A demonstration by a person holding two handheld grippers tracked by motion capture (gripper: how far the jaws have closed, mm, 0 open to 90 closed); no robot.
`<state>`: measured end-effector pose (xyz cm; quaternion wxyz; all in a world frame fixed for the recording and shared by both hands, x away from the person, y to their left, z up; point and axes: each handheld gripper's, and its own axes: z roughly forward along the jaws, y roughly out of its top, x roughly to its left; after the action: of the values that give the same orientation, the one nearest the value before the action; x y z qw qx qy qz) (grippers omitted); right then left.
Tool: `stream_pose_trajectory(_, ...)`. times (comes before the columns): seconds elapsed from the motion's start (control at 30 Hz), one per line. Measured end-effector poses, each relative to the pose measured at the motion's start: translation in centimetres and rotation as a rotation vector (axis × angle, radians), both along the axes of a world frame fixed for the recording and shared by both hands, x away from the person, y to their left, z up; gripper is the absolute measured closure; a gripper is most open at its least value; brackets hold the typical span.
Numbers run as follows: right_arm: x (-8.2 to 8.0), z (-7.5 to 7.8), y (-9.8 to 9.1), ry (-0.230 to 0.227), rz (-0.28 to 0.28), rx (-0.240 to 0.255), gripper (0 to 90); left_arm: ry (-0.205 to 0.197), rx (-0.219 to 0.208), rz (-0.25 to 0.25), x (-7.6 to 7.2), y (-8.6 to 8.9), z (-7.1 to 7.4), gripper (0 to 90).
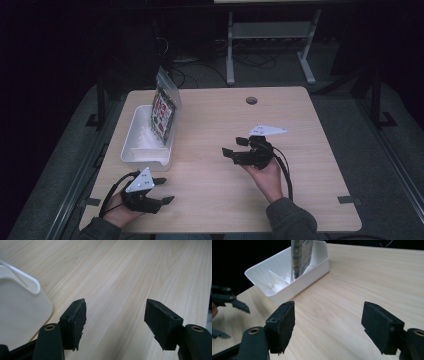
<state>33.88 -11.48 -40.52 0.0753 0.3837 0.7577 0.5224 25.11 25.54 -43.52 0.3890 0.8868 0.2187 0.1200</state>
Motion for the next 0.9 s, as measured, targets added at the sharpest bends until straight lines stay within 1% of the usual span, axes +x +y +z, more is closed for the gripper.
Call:
stream_pose_trajectory(0.07, -0.2, -0.2, -0.6, 0.01, 0.004, 0.001, 25.8, 0.001, 0.002, 0.001, 0.0, 0.0, 0.0, 33.1)
stream_pose_trajectory(0.1, -0.2, -0.2, -0.6, 0.01, 0.004, 0.001, 25.8, 0.001, 0.002, 0.001, 0.0, 0.0, 0.0, 32.9)
stream_pose_trajectory(0.13, -0.7, -0.4, -1.2, 0.008, 0.003, -0.007, 25.7, 0.001, 0.001, 0.003, 0.0, 0.0, 0.0, 32.7)
stream_pose_trajectory(0.2, -1.0, -0.5, -1.8, 0.012, 0.005, -0.009, 25.7, 0.002, -0.001, 0.004, 0.0, 0.0, 0.0, 32.2)
stream_pose_trajectory(0.23, -1.0, -0.5, -1.8, 0.012, 0.005, -0.009, 25.7, 0.002, -0.001, 0.004, 0.0, 0.0, 0.0, 32.1)
stream_pose_trajectory(0.33, -1.8, -0.8, -2.8, 0.02, 0.006, -0.014, 25.7, 0.002, 0.0, 0.004, 0.1, 0.0, 0.0, 31.7)
stream_pose_trajectory(0.37, -2.3, -1.0, -3.3, 0.023, 0.007, -0.016, 25.6, 0.004, -0.002, 0.006, 0.1, -0.1, -0.1, 31.4)
stream_pose_trajectory(0.5, -3.1, -1.6, -4.1, 0.038, 0.01, -0.026, 25.3, 0.006, 0.0, 0.007, 0.1, -0.1, -0.1, 30.3)
stream_pose_trajectory(0.6, -3.7, -2.2, -4.7, 0.057, 0.011, -0.025, 25.3, 0.006, -0.002, 0.009, 0.1, -0.1, -0.1, 29.7)
stream_pose_trajectory(0.63, -3.7, -2.2, -4.7, 0.057, 0.011, -0.025, 25.3, 0.006, -0.002, 0.009, 0.1, -0.1, -0.1, 29.6)
stream_pose_trajectory(0.77, -4.7, -3.0, -5.6, 0.081, 0.005, -0.001, 25.3, 0.006, 0.001, 0.007, 0.1, -0.2, -0.1, 29.0)
stream_pose_trajectory(0.8, -4.7, -3.0, -5.6, 0.081, 0.005, -0.001, 25.3, 0.004, 0.002, 0.007, 0.1, -0.2, -0.1, 29.0)
stream_pose_trajectory(0.83, -5.2, -3.5, -5.7, 0.09, 0.004, 0.011, 25.3, 0.001, -0.003, 0.009, 0.0, -0.2, 0.0, 28.9)
stream_pose_trajectory(0.9, -5.4, -3.6, -5.7, 0.095, 0.007, 0.013, 25.3, -0.001, -0.001, 0.008, 0.0, -0.1, 0.0, 28.8)
